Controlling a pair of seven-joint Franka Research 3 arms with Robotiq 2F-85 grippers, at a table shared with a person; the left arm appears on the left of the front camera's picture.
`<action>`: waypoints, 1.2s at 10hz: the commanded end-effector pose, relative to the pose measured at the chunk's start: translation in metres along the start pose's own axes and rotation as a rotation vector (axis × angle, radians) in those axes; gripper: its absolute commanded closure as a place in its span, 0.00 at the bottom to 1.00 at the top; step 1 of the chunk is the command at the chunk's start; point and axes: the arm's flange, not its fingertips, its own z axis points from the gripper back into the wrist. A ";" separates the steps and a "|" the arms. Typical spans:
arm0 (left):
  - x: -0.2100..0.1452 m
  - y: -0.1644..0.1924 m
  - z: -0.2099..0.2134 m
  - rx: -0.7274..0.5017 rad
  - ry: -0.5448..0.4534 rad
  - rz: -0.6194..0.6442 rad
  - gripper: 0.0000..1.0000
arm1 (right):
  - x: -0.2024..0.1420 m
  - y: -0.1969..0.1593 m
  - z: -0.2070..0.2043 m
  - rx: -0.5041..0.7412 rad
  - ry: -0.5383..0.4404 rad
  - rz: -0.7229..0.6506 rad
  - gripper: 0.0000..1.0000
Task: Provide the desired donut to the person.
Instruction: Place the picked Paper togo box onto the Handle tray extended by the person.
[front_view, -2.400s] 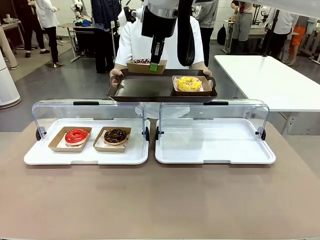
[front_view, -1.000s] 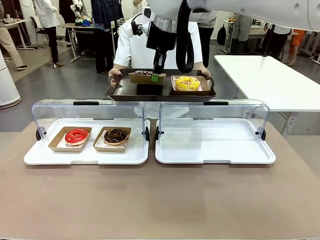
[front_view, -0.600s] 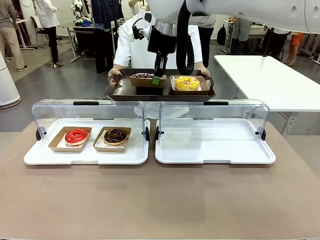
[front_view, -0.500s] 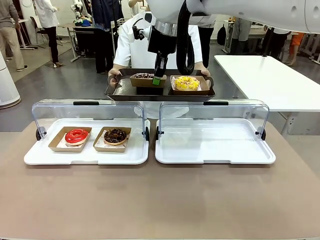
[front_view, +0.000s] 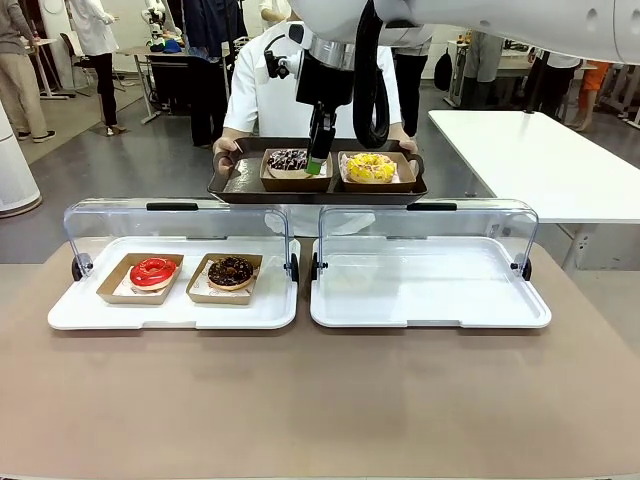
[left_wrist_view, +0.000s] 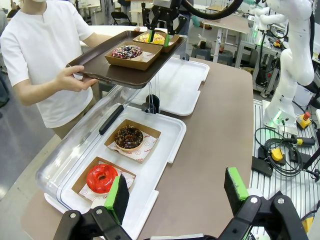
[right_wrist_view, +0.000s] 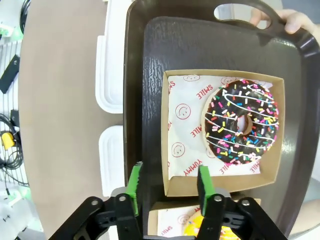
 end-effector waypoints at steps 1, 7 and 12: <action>0.000 0.001 0.001 -0.001 -0.022 -0.020 0.00 | 0.000 0.001 0.004 0.008 -0.005 0.015 0.05; 0.000 0.001 0.001 -0.001 -0.022 -0.020 0.00 | -0.006 0.003 0.009 0.007 0.008 0.015 0.00; 0.000 0.001 0.001 -0.001 -0.022 -0.020 0.00 | -0.071 0.062 0.093 -0.101 0.140 0.103 0.00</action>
